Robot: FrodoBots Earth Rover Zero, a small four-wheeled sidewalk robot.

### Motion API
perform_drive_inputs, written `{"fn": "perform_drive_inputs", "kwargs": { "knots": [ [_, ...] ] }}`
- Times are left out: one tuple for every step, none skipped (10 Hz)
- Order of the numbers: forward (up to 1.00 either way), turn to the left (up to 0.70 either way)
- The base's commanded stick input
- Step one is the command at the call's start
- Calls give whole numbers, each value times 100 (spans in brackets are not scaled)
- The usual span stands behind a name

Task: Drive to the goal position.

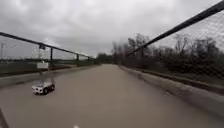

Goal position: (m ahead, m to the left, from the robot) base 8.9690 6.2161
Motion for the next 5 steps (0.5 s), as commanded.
{"fn": "perform_drive_inputs", "kwargs": {
  "knots": [
    [100,0],
    [100,0],
    [100,0],
    [100,0],
    [100,0]
  ]
}}
